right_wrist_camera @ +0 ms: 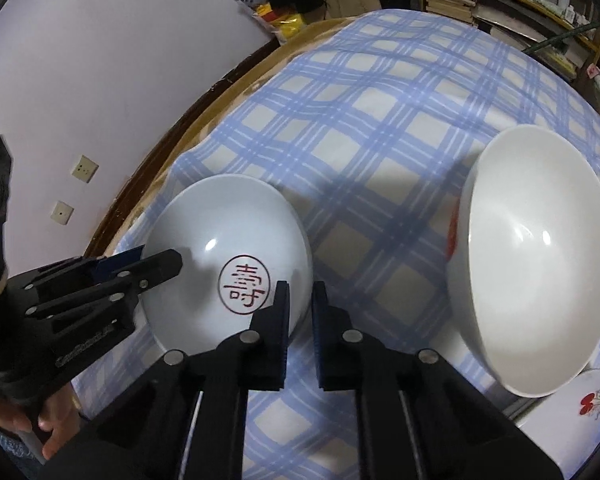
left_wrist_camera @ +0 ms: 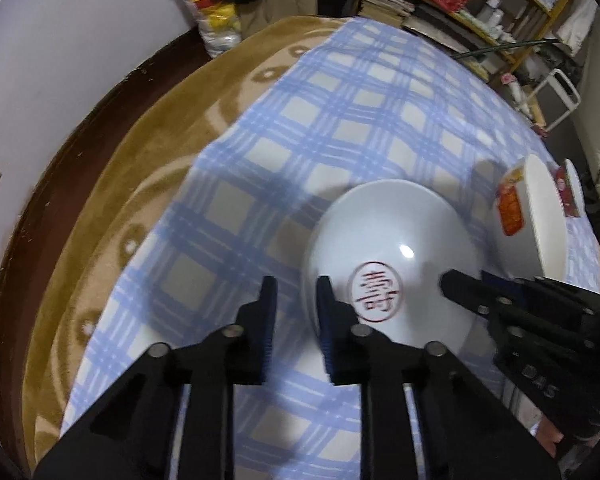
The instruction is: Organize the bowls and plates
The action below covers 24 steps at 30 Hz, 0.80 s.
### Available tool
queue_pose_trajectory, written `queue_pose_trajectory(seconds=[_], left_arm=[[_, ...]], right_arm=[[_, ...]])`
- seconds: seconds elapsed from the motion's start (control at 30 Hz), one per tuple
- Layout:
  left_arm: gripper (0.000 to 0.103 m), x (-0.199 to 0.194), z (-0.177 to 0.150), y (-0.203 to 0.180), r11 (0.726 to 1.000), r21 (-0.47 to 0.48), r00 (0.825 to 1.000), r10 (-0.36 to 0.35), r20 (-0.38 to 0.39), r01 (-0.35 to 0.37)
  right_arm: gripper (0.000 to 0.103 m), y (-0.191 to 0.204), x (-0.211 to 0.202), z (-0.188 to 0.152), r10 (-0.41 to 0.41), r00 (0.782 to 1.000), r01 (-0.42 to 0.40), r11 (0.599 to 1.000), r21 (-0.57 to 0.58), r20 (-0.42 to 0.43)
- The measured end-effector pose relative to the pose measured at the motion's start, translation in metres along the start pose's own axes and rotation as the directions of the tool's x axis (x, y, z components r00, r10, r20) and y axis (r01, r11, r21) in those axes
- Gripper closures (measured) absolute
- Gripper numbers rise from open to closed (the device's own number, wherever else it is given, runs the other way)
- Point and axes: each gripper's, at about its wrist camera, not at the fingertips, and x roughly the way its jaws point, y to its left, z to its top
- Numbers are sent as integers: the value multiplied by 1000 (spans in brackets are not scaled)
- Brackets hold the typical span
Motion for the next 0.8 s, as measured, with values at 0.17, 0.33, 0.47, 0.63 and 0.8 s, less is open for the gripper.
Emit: queue_pose_trajectory(seconds=[0.17,0.33,0.47,0.63,0.8], left_arm=[[92,-1,-1,-12,1000,30,999,3,-32,-2],[92,-13,-5,-17,999,44,999,21,-33,-20],[92,-26,-7,-19,999,42,999,24,-25,-23],[92,-58,-6,-25,999,43,999,27,19,-28],[92,-86,0,-44,997,67,997,25,68,-30]], right_arm=[[93,-11,3,-1,47,999,-46,995,91,-12],[93,-8,-7,-7,35,999,-35,995,89,5],[92,-2,-26,-8,29,998,-33,997,75,50],[92,5,-53,-9,42,996,-45,998,44,83],[92,1,-82,-10,62,989,-69,996,47,135]])
